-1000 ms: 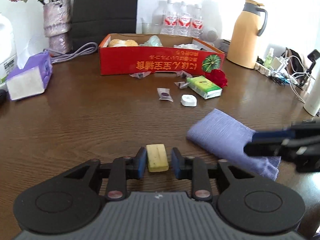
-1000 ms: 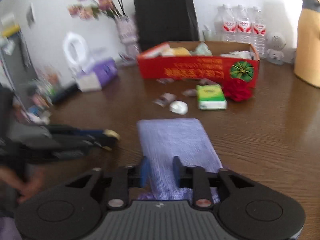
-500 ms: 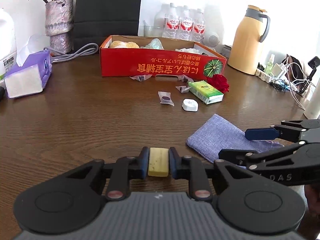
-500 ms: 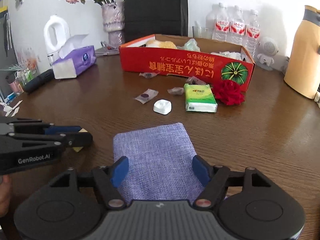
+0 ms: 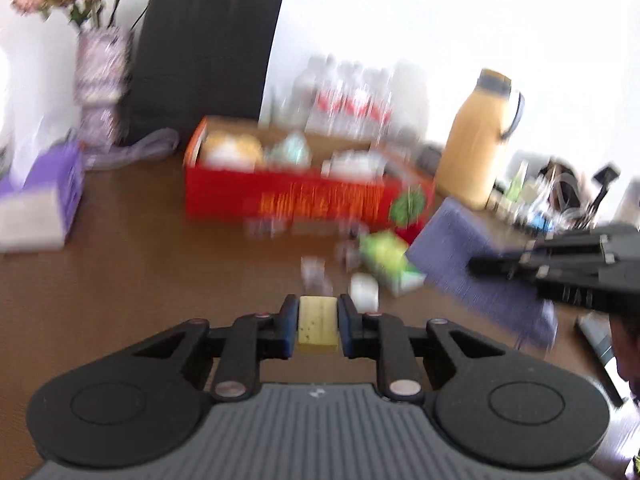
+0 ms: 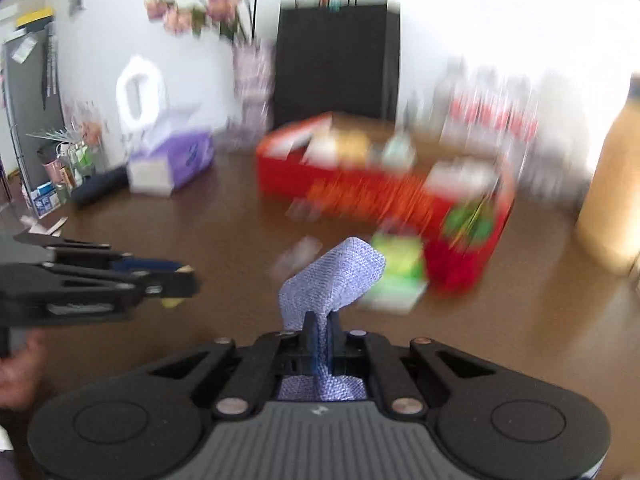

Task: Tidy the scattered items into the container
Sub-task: 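Lift the soap bar and purple cloth and carry both toward the box, then drop the cloth and soap bar into the box, opening both tools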

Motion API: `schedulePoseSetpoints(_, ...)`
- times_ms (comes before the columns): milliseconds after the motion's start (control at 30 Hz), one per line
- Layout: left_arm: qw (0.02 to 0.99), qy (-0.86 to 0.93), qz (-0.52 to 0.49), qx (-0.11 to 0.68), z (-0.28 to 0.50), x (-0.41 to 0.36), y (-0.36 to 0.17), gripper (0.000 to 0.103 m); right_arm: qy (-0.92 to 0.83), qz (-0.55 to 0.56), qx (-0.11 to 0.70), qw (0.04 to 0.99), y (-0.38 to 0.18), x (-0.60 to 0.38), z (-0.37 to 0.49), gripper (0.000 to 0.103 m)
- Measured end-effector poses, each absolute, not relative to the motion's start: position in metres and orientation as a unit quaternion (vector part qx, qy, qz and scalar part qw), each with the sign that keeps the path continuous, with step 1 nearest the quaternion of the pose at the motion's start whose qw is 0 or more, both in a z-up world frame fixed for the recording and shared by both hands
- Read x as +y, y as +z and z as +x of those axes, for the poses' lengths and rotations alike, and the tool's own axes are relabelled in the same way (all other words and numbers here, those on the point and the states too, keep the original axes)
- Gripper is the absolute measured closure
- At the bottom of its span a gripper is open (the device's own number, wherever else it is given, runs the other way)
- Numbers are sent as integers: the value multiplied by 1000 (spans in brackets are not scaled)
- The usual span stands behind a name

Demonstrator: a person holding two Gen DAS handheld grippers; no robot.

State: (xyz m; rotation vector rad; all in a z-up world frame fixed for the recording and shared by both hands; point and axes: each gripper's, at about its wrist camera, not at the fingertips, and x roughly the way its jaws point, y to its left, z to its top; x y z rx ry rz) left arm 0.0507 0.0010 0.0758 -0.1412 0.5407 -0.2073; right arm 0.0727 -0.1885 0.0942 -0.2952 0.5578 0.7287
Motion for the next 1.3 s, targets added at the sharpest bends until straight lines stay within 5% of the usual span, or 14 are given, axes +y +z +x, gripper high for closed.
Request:
schedulePoseSetpoints(267,966,-98,-71,229,208,18,144,82,407,-239,192,861,187,-179,251,99)
schedulePoseSetpoints(633,950,-75,-65,296,300,0,91,82,577,-348,366,642,92,-99,344,97)
schedulePoseSetpoints(667,949,-76,-65,299,302,0,88,82,574,-352,363,645,90,-99,345,95)
schedulePoseSetpoints(733,947,-72,-71,305,306,3,84,82,552,-353,365,661,92,-98,351,67)
schedulePoseSetpoints(867,946,-77,-61,310,312,0,87,82,553,-343,358,669,108,-107,354,40)
schedulePoseSetpoints(1300,916,-101,-74,381,367,-20,89,81,420,-215,395,788,152,-123,372,19)
